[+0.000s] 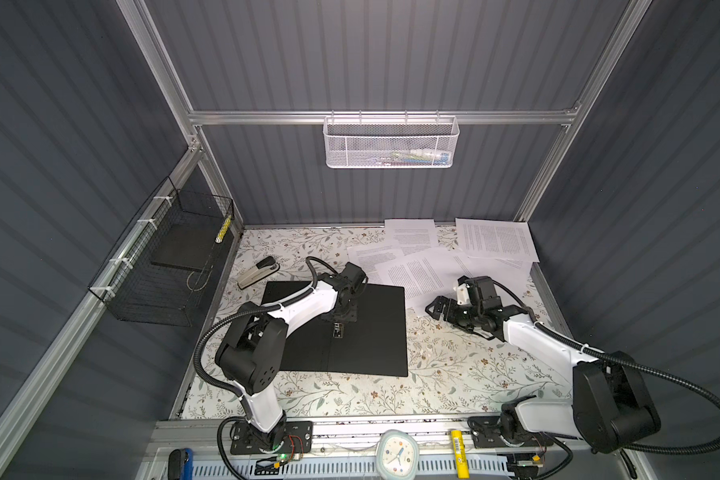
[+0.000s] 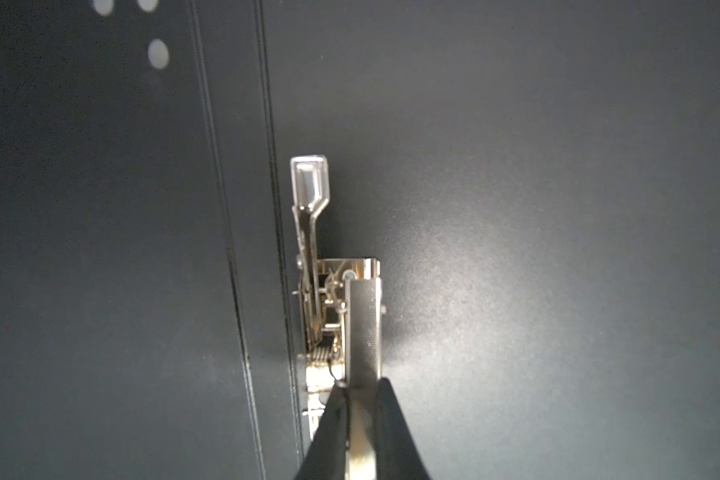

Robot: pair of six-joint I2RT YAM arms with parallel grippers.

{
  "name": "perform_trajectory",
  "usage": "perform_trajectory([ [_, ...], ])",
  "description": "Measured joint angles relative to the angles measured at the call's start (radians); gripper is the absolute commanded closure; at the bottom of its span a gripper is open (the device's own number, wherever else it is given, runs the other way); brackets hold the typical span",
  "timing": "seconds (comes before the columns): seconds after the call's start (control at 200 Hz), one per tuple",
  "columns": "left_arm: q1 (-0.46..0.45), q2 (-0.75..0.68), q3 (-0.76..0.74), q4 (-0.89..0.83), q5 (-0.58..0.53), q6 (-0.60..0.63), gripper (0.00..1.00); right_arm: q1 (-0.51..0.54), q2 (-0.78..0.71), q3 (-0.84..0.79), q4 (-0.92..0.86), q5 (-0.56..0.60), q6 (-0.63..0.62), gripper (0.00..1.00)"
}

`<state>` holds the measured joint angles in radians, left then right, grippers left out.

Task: Put the files into the folder

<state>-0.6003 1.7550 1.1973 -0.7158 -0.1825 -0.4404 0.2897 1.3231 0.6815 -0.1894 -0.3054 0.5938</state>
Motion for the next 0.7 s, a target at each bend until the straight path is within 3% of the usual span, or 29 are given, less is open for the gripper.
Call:
perform_trajectory([
  [0.08,0.000,-0.006,0.000,0.012,0.002,-0.001,0.24,-0.002,0.000,0.013,-0.011,0.021,-0.001,0.01],
  [0.245,-0.002,-0.116,0.002,0.030,0.034,0.002,0.01,-0.042,-0.002,0.039,-0.022,0.060,-0.002,0.01],
  [0.34,-0.024,-0.180,0.045,0.046,0.060,-0.002,0.00,-0.092,0.014,0.075,-0.030,0.087,0.001,0.01],
  [0.44,-0.104,-0.151,0.144,0.082,0.092,0.000,0.00,-0.153,0.076,0.136,-0.029,0.103,0.009,0.01],
  [0.585,-0.206,0.052,0.315,0.185,0.204,-0.015,0.00,-0.243,0.193,0.249,-0.045,0.167,0.036,0.01],
  [0.7,-0.226,0.249,0.459,0.211,0.275,-0.018,0.00,-0.299,0.308,0.371,-0.076,0.210,0.055,0.01],
])
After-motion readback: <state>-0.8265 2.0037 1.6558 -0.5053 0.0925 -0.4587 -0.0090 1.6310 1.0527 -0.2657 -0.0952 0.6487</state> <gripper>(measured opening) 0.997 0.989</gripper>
